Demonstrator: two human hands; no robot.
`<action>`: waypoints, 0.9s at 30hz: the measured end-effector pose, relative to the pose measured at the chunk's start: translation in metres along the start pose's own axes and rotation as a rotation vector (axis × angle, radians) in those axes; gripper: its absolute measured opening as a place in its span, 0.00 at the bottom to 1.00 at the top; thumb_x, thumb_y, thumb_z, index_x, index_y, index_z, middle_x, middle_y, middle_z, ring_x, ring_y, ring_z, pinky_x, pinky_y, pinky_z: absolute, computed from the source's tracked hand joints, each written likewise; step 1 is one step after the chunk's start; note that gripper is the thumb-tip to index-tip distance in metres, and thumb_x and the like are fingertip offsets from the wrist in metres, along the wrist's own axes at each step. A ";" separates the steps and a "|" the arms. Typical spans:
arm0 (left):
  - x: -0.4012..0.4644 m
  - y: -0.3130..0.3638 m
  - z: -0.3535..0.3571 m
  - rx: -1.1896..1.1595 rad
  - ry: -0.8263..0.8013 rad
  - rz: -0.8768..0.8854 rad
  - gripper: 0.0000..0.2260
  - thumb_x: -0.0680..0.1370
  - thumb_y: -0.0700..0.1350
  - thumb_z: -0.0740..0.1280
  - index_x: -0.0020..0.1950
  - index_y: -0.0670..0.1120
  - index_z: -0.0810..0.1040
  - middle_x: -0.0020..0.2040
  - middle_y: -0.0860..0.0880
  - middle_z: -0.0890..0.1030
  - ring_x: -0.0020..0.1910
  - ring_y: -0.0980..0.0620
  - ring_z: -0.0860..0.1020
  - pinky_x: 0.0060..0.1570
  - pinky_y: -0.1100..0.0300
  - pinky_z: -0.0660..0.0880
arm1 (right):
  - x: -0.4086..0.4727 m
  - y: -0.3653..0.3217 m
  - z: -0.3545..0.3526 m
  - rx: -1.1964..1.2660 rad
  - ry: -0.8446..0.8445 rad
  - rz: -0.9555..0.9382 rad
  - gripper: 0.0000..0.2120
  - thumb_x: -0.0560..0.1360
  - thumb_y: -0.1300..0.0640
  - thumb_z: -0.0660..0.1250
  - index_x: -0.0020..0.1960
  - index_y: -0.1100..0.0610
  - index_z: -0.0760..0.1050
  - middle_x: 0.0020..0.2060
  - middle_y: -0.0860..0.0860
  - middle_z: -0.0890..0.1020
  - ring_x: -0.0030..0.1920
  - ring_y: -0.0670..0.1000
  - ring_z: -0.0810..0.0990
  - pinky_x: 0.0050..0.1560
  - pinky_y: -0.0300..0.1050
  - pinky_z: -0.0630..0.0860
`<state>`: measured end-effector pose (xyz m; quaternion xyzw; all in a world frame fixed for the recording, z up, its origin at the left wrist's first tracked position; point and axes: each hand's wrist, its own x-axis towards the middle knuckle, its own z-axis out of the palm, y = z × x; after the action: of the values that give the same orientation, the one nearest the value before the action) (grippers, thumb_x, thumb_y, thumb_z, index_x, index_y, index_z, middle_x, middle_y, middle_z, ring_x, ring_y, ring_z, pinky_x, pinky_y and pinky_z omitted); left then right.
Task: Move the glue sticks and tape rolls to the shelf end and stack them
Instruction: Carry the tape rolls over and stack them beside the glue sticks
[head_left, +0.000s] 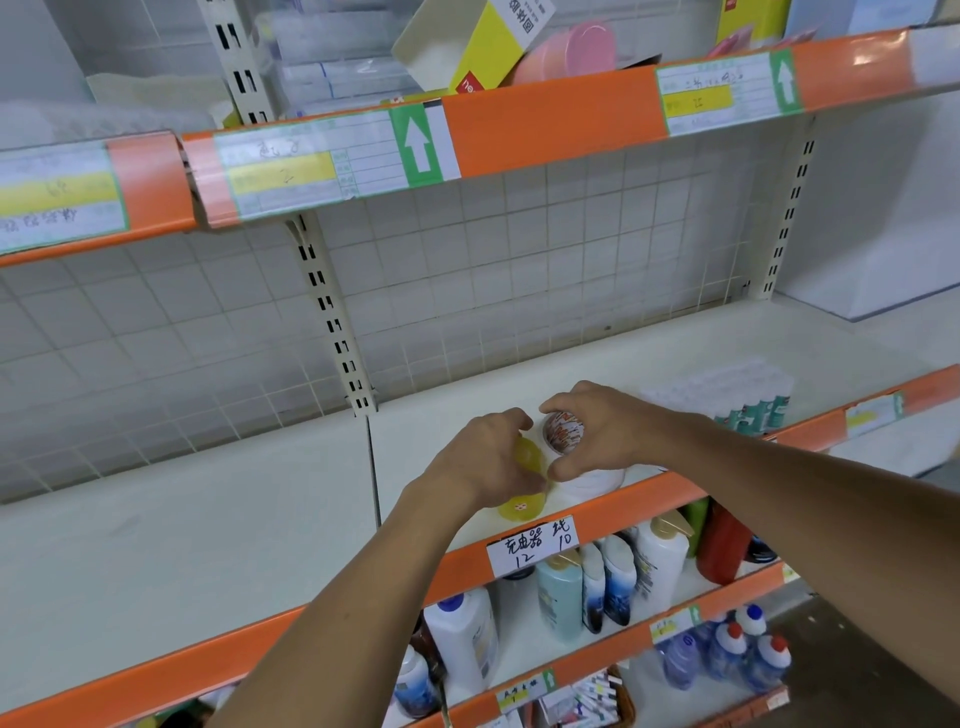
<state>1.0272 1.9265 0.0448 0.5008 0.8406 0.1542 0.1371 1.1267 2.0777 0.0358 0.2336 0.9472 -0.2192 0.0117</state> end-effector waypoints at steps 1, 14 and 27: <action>0.000 0.000 0.000 -0.002 0.000 -0.001 0.34 0.72 0.51 0.76 0.74 0.49 0.67 0.69 0.49 0.74 0.65 0.48 0.74 0.57 0.58 0.73 | 0.001 0.000 0.000 0.000 0.001 0.001 0.44 0.63 0.41 0.78 0.75 0.46 0.65 0.65 0.48 0.69 0.66 0.52 0.70 0.64 0.53 0.74; 0.001 0.000 0.000 0.001 -0.002 0.006 0.33 0.72 0.51 0.76 0.74 0.49 0.67 0.69 0.49 0.73 0.65 0.48 0.73 0.59 0.57 0.73 | 0.000 -0.001 0.001 -0.029 -0.001 0.005 0.40 0.64 0.43 0.77 0.73 0.47 0.66 0.63 0.50 0.69 0.64 0.53 0.70 0.63 0.54 0.74; -0.003 -0.003 0.000 0.017 -0.017 0.010 0.37 0.70 0.52 0.77 0.75 0.50 0.65 0.69 0.48 0.71 0.66 0.48 0.72 0.57 0.59 0.70 | -0.008 0.002 -0.004 -0.140 -0.122 0.023 0.54 0.62 0.42 0.80 0.79 0.43 0.52 0.71 0.51 0.61 0.71 0.54 0.63 0.67 0.57 0.71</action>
<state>1.0255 1.9225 0.0440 0.5074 0.8382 0.1437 0.1392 1.1347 2.0770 0.0396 0.2291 0.9551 -0.1660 0.0883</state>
